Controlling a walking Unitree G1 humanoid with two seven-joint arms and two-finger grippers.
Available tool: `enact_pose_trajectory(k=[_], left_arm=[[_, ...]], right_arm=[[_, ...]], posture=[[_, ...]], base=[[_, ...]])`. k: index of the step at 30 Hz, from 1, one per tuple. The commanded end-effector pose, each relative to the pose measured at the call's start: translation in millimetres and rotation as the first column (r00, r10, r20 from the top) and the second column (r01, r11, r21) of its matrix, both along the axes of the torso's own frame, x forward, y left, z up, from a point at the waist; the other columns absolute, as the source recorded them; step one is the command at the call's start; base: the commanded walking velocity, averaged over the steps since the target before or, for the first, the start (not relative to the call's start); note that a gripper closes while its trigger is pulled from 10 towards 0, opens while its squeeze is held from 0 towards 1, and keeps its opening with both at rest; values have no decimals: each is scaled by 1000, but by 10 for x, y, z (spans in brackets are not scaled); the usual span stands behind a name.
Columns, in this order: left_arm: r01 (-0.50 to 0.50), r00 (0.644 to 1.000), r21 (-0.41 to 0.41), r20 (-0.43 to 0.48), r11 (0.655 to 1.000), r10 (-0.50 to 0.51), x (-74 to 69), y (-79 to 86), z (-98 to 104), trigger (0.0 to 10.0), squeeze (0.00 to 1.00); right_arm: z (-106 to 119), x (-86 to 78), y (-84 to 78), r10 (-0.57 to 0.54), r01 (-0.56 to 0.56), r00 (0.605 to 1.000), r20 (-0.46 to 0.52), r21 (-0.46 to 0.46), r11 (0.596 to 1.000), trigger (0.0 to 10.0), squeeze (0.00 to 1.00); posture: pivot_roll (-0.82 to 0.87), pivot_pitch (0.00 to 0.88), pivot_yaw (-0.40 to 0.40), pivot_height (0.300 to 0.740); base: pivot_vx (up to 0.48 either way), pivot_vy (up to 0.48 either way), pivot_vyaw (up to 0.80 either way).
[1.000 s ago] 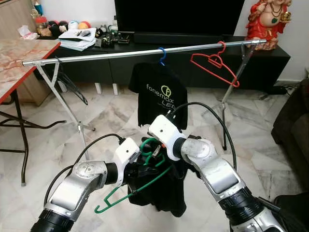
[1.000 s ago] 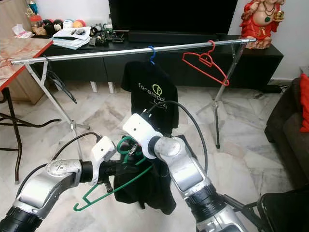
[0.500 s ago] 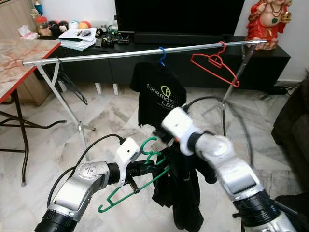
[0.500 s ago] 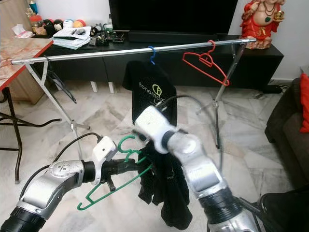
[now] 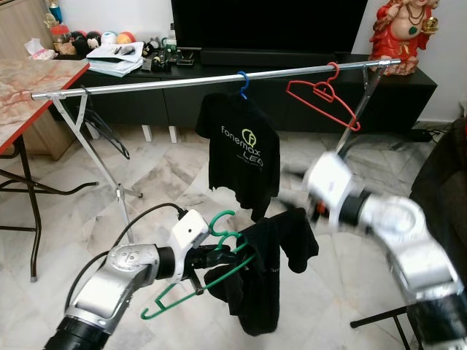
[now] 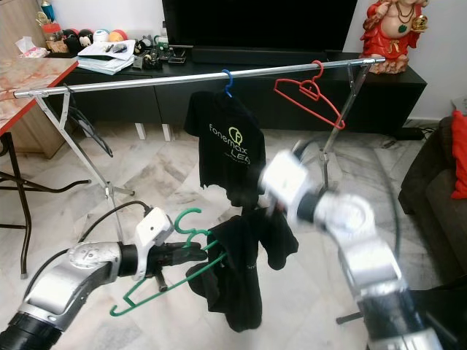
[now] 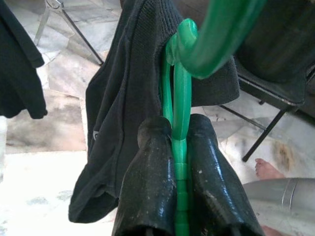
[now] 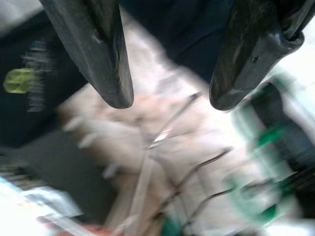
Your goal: Hang hanger
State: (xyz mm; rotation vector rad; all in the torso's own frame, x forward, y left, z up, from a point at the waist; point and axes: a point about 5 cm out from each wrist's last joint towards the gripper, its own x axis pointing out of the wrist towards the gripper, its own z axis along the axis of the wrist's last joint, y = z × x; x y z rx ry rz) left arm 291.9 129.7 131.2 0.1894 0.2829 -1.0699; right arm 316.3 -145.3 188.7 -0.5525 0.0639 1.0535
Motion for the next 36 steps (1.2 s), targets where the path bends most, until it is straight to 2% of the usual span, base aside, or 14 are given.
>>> enact_pose_trajectory(k=[1,2,3,11,12,13,18,23,27,29,36], left_arm=[[53,997,7,48,999,-54,-23,-16,68,10000,0],[62,997,8,55,998,-63,-29,-12,75,10000,0],[95,993,10,70,995,-96,-56,-6,92,10000,0],[242,966,33,90,970,-244,-168,-20,125,10000,0],[255,962,38,88,966,-258,-178,-23,125,10000,0],[281,955,43,84,959,-284,-197,-28,129,10000,0],[308,946,51,85,950,-312,-216,-29,144,10000,0],[324,941,64,83,944,-329,-222,-22,143,10000,0],[325,940,67,84,943,-329,-217,-30,146,10000,0],[333,938,65,83,941,-338,-232,-43,155,10000,0],[355,929,78,85,932,-361,-232,-74,179,10000,0]], right_arm=[[30,-13,-63,82,-83,997,-9,-52,995,10000,0],[20,0,-89,84,-85,996,-27,-62,994,10000,0],[35,47,-135,95,-98,994,-46,-55,994,10000,1000],[138,112,-158,245,-245,969,-18,-60,968,10000,1000],[134,108,-150,272,-273,962,-31,-61,960,10000,553],[116,72,-139,334,-337,940,-65,-52,940,10000,0],[51,46,-137,395,-404,911,-117,-64,912,10000,0],[-58,-2,-116,473,-494,859,-195,-81,865,10000,0],[-133,-12,-91,481,-507,848,-224,-76,858,10000,0],[-195,-62,-55,516,-546,816,-261,-54,836,10000,0],[-365,-60,58,516,-551,811,-274,-64,832,10000,0]], posture=[[-15,93,-12,740],[-12,91,-9,740],[-10,86,-8,740],[-6,67,-5,740],[-6,60,-4,740],[-3,54,-5,740],[2,46,-4,740],[8,36,-1,740],[8,35,0,740],[19,26,3,740],[23,25,5,740]], base=[[0,0,0],[0,0,0],[0,0,0],[0,0,0],[0,0,0],[0,0,0],[0,0,0],[0,0,0],[0,0,0],[0,0,0],[0,0,0]])
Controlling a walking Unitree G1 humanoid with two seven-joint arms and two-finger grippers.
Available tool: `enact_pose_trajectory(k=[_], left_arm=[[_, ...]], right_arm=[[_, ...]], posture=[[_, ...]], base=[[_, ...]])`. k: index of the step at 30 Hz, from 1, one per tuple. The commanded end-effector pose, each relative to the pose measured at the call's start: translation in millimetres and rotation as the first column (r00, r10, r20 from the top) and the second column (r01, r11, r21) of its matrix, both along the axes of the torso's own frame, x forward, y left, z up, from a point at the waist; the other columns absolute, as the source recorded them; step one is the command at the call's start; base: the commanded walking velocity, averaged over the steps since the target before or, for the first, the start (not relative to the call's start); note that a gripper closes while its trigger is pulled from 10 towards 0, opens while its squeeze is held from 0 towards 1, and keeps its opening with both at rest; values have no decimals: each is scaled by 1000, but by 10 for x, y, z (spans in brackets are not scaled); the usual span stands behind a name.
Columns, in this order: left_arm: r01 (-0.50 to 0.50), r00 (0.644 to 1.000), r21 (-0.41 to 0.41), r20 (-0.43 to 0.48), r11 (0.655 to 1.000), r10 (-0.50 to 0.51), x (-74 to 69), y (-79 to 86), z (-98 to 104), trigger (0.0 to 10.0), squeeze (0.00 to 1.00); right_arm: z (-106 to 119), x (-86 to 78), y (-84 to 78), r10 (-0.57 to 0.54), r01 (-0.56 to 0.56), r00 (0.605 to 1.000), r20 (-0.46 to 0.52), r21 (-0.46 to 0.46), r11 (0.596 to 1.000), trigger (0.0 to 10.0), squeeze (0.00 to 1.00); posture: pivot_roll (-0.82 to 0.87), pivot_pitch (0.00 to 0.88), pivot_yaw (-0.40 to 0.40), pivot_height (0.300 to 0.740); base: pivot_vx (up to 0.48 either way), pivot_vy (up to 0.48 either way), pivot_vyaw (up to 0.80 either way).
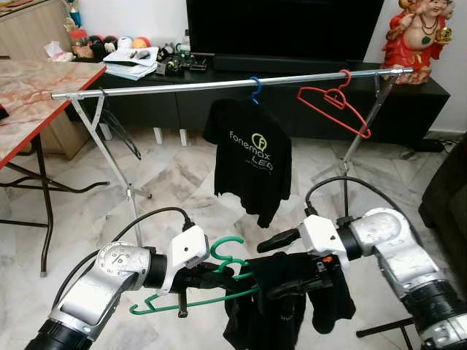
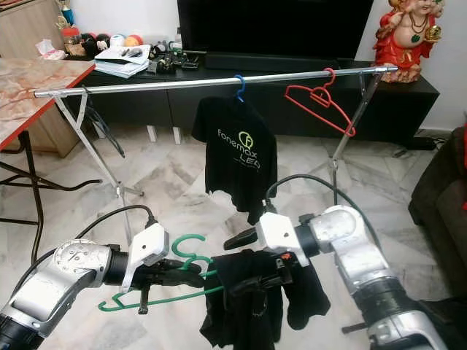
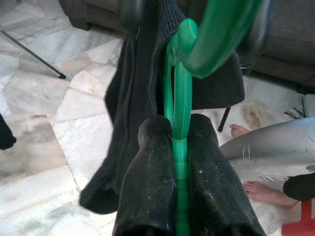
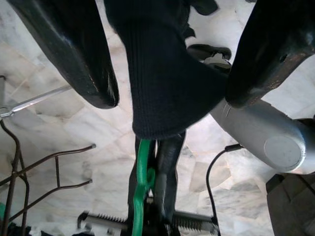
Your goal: Hang hanger
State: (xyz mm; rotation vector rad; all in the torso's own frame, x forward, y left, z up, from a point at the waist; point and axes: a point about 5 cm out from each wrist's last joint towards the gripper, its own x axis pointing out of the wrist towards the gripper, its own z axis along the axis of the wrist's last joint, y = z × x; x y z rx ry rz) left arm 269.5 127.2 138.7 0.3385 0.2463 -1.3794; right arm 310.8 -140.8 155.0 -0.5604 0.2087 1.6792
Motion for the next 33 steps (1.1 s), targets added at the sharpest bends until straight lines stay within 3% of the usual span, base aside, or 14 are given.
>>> enact_pose_trajectory(k=[1,9,30,31,33], left_arm=[[49,998,-16,42,999,-48,-13,-64,116,10000,0],[79,995,-4,54,997,-78,-29,-98,140,10000,0],[111,990,24,89,994,-113,-29,-135,194,10000,0],[116,989,29,95,993,-118,-29,-138,196,10000,0],[120,987,37,101,992,-123,-28,-141,200,10000,0]], right_arm=[[-54,6,41,-2,3,1000,7,-16,1000,10000,0],[-105,45,129,-35,35,999,31,-1,999,10000,0],[-305,-9,117,8,-16,996,-90,-93,996,9882,0],[-301,-9,125,17,-27,994,-103,-91,995,4902,0],[-294,-4,132,22,-32,994,-111,-90,995,2902,0]], posture=[[25,26,5,740],[30,34,6,740],[42,57,8,740],[43,61,7,740],[44,63,7,740]], base=[[0,0,0],[0,0,0],[0,0,0],[0,0,0],[0,0,0]])
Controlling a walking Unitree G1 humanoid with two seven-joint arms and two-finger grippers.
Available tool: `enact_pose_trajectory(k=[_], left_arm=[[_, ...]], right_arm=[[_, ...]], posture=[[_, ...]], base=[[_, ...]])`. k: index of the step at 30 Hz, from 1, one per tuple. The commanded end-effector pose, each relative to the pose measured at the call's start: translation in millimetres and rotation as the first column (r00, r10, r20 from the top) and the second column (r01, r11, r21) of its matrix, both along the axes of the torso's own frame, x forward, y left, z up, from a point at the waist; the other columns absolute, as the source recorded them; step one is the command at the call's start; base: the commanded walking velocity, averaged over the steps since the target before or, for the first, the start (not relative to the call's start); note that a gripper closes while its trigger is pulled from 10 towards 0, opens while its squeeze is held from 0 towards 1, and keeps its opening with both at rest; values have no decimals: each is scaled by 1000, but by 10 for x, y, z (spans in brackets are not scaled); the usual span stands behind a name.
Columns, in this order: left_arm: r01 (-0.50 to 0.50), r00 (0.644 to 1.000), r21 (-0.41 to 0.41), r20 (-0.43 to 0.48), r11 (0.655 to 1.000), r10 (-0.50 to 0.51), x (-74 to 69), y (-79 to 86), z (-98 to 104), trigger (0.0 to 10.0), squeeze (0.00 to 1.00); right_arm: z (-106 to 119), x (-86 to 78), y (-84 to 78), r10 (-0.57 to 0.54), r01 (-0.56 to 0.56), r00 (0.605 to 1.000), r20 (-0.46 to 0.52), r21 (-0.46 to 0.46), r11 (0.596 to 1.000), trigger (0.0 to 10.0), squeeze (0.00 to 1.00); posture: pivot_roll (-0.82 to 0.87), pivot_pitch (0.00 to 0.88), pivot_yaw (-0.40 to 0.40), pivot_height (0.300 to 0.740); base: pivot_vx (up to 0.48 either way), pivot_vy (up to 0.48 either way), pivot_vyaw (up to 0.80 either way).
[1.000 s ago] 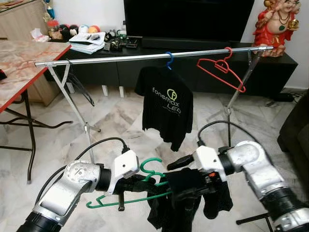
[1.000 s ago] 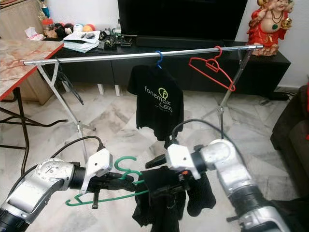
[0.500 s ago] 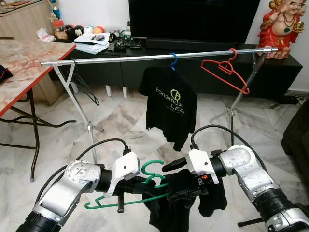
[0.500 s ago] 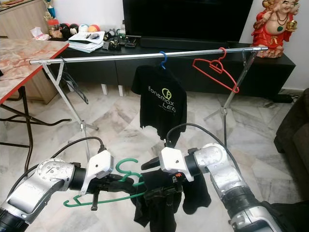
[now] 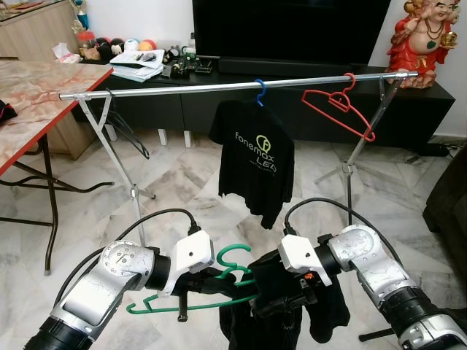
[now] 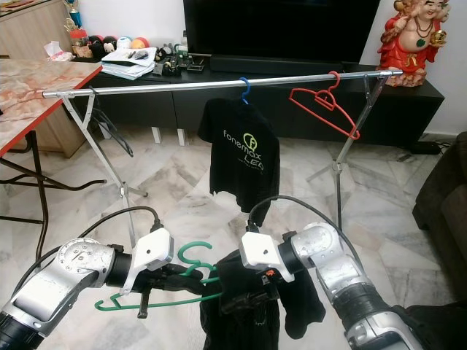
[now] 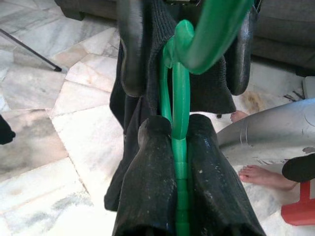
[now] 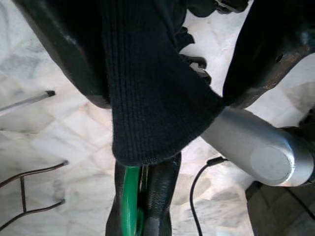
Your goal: Hang hanger
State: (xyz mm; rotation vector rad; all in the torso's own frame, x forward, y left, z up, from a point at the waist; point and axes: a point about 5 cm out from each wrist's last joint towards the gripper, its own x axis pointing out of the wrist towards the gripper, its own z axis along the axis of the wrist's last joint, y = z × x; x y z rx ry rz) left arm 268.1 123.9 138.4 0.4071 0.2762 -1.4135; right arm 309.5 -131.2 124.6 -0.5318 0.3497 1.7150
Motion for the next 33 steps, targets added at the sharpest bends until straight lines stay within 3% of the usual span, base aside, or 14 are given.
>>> enact_pose_trajectory(k=[1,2,3,4,33], left_arm=[[85,992,-30,93,996,-82,-13,-111,205,10000,0],[86,992,-30,94,996,-82,-13,-112,205,10000,0],[86,992,-30,94,996,-82,-13,-113,204,10000,0],[86,992,-30,95,996,-83,-13,-114,204,10000,0],[84,991,-31,108,996,-80,-5,-122,215,10000,0]], right_arm=[[10,11,44,24,-24,1000,-12,-11,1000,1020,0],[10,11,47,26,-26,1000,-15,-10,1000,1020,0],[10,11,52,28,-28,999,-18,-6,1000,118,0],[13,12,59,27,-27,999,-26,0,1000,0,0],[10,-2,88,42,-42,998,-50,8,999,0,0]], posture=[[44,63,7,740],[44,63,7,740],[45,65,6,740],[46,66,6,740],[47,69,4,740]], base=[[0,0,0],[0,0,0],[0,0,0],[0,0,0],[0,0,0]])
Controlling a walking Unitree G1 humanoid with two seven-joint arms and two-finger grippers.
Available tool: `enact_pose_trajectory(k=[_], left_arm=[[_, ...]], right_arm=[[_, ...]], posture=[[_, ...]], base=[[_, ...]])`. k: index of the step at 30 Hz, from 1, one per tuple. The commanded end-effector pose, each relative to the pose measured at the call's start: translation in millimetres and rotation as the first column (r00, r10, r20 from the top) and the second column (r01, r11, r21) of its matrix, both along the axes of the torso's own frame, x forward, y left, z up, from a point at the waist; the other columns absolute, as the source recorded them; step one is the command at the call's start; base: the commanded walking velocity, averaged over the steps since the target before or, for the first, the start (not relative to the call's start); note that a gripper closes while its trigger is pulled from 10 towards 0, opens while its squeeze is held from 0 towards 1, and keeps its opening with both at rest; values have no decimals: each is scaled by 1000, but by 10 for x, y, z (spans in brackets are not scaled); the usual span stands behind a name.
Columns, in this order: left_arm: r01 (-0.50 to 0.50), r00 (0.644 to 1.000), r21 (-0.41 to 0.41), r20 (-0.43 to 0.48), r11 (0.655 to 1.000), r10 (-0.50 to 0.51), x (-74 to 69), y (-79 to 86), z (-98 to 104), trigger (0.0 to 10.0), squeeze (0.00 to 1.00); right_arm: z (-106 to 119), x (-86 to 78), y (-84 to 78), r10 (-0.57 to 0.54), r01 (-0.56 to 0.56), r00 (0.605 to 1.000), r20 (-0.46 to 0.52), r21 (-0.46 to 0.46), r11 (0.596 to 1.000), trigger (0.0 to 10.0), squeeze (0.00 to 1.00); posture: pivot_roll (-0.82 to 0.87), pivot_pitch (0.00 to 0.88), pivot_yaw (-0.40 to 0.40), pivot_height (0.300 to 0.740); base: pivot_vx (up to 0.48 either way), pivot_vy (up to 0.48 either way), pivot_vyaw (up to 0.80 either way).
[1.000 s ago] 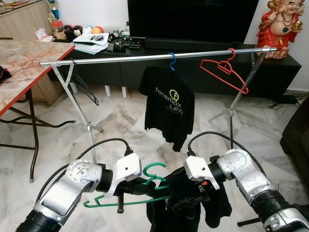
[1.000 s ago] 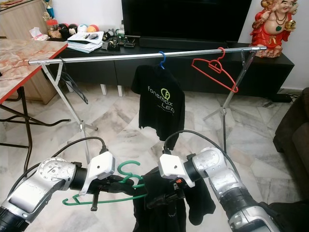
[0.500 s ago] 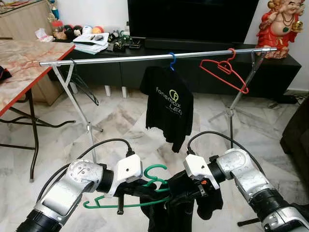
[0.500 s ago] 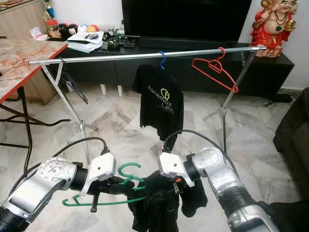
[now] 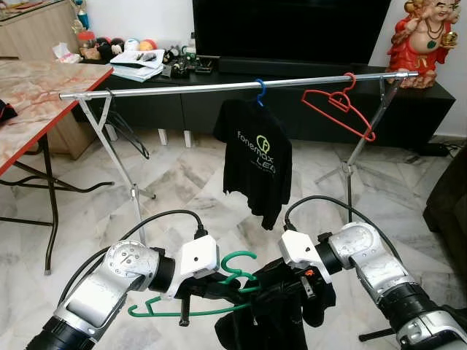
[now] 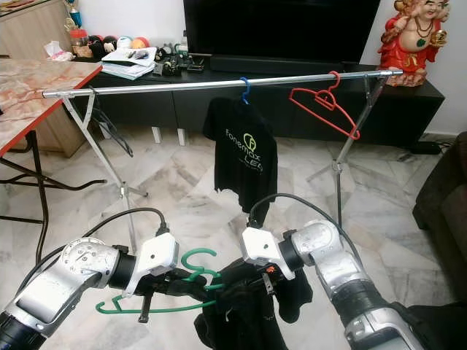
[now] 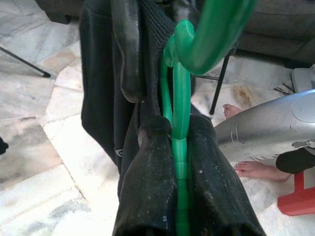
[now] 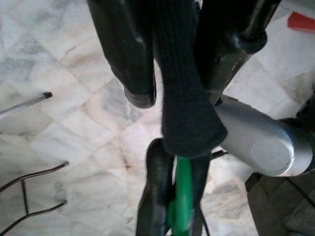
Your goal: Hang hanger
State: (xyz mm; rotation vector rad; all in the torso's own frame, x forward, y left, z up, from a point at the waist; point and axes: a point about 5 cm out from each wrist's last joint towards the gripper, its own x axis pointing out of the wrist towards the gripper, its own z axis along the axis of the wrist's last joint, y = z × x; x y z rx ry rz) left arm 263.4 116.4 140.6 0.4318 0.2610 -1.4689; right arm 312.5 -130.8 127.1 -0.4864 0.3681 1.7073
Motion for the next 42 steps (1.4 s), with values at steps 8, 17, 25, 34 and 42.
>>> enact_pose_trajectory(k=[8,17,25,34,42], left_arm=[[25,995,-43,94,999,-20,42,-46,193,10000,0],[-7,984,-133,177,991,31,150,-155,369,10000,0],[-18,982,-131,186,991,43,182,-146,377,10000,0],[-20,992,-114,122,993,34,166,-111,338,10000,1000],[9,997,-65,79,998,-4,95,3,305,10000,1000]], right_arm=[[-15,-32,85,63,-63,998,-14,-4,998,0,0],[-117,-94,134,76,-78,995,-59,-17,997,0,0],[-131,-74,104,46,-47,998,-41,-34,998,0,0],[-211,-64,16,-12,12,1000,-4,-82,997,0,0],[-345,-69,-147,-113,114,993,14,-133,984,0,0]], posture=[[47,69,4,740],[47,70,6,740],[39,57,14,740],[37,37,16,740],[36,33,18,740]], base=[[0,0,0],[0,0,0],[0,0,0],[0,0,0],[0,0,0]])
